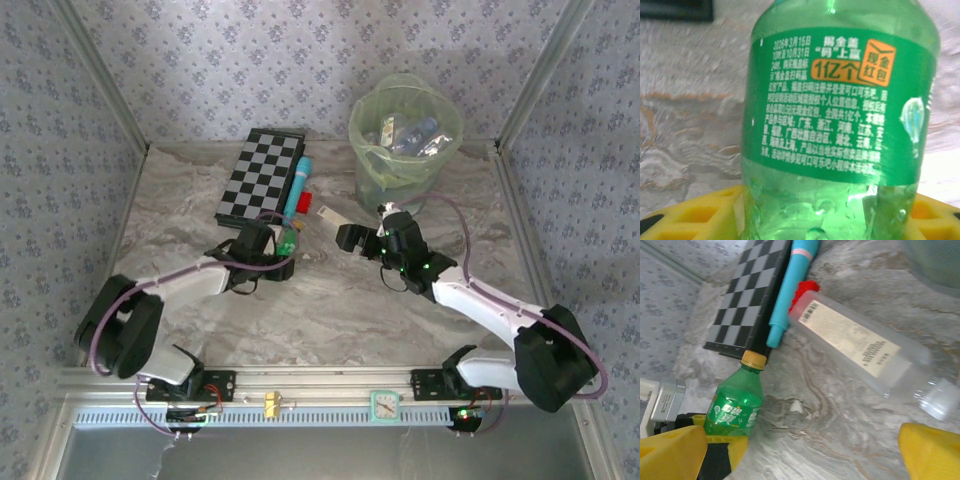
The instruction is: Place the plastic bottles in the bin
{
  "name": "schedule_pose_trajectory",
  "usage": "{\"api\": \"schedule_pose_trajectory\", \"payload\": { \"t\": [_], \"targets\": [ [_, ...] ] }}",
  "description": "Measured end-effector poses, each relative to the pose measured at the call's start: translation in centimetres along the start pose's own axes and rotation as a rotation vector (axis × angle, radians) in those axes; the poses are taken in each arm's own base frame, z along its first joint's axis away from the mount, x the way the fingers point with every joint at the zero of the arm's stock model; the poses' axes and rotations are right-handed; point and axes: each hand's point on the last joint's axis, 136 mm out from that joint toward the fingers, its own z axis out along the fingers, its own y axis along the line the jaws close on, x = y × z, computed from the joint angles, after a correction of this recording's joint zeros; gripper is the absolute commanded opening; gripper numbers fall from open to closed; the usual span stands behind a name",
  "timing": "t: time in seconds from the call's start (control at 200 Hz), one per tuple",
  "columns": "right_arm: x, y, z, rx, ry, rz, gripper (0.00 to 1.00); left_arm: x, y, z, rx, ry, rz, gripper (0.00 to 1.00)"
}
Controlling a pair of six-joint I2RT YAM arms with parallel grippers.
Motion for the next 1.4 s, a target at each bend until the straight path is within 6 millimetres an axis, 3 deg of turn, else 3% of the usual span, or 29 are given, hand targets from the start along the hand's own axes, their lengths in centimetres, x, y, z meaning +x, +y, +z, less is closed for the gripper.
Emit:
{"api": "schedule_pose_trajectory", "payload": {
  "t": [0.195,0.295,0.695,1.029,1.239,1.399],
  "targets": [
    [0.9,2.5,1.6,-0.135,0.046,0.039,0.99,-2.9,-3.7,-3.6,0.115,-0.177,0.056,0.44],
    [1.4,3.8,2.4,-0.198,0.071,0.060,0.99,-3.3,-4.9,-4.8,0.161,-0.228,0.069,0.44],
    [2.0,9.0,3.8,-0.433,0.102,0.103,0.96,-3.2,-7.6,-6.0,0.256,-0.276,0.104,0.44],
    [2.0,10.5,4.3,-0.504,0.122,0.117,0.68,-2.8,-9.2,-6.0,0.300,-0.275,0.131,0.46],
    [2.1,10.7,4.7,-0.513,0.128,0.118,0.54,-2.8,-9.0,-5.9,0.291,-0.272,0.123,0.55],
    [2.1,10.7,4.7,-0.514,0.129,0.116,0.50,-2.8,-9.0,-5.9,0.289,-0.275,0.117,0.75]
  ]
}}
